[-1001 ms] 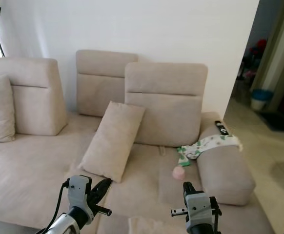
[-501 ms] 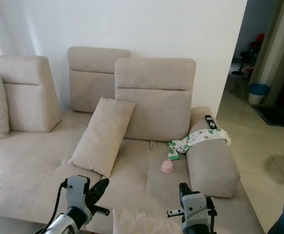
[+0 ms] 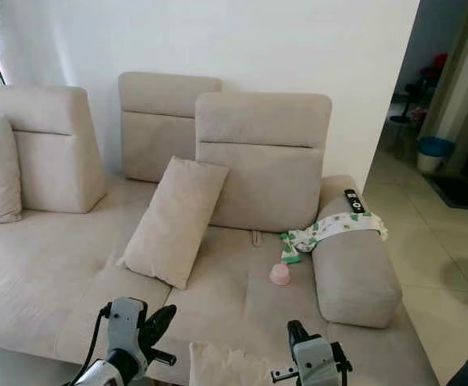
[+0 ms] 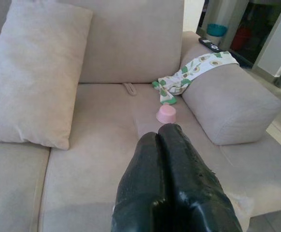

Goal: Move the pillow to the sofa from floor

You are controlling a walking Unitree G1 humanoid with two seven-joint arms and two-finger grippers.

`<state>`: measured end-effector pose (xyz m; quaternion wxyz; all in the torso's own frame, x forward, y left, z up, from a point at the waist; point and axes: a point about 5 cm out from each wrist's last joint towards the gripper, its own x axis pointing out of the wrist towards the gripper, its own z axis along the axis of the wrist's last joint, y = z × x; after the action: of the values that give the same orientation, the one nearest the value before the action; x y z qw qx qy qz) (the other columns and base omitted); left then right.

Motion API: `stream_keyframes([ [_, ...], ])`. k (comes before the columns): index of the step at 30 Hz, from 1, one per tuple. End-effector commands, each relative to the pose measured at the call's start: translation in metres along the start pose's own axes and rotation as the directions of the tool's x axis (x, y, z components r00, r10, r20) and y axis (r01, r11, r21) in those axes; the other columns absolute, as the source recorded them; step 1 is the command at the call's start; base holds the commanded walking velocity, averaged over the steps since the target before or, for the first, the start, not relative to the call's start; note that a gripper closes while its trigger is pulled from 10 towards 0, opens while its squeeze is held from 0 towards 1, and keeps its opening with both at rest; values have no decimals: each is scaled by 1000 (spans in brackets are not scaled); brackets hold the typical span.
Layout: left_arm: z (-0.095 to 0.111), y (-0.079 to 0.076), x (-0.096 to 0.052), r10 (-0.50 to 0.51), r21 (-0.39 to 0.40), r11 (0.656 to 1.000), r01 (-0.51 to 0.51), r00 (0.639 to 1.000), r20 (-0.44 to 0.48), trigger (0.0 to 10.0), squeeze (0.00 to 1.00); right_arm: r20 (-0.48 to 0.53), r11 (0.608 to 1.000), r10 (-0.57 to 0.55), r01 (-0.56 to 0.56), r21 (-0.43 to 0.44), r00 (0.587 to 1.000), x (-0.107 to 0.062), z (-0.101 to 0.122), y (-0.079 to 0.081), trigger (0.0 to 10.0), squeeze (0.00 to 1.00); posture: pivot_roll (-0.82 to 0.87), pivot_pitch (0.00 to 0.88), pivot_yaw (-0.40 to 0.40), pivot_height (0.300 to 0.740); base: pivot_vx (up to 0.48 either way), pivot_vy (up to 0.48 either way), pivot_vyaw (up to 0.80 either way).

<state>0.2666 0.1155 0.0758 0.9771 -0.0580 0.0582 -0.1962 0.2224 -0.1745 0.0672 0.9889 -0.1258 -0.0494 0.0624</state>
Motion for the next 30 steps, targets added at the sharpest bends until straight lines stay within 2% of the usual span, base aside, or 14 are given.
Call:
stream_keyframes([
  [1,-3,2,-2,6,12,1000,-6,1000,-7,10000,0,11,1000,17,-17,-8,1000,-2,1,2,10000,0,-47,0,32,740,0,0,0],
  [30,-5,0,0,2,25,1000,-3,1000,8,10000,0,52,1000,20,-20,0,998,1,3,1,10000,0,-49,0,20,740,0,0,0],
])
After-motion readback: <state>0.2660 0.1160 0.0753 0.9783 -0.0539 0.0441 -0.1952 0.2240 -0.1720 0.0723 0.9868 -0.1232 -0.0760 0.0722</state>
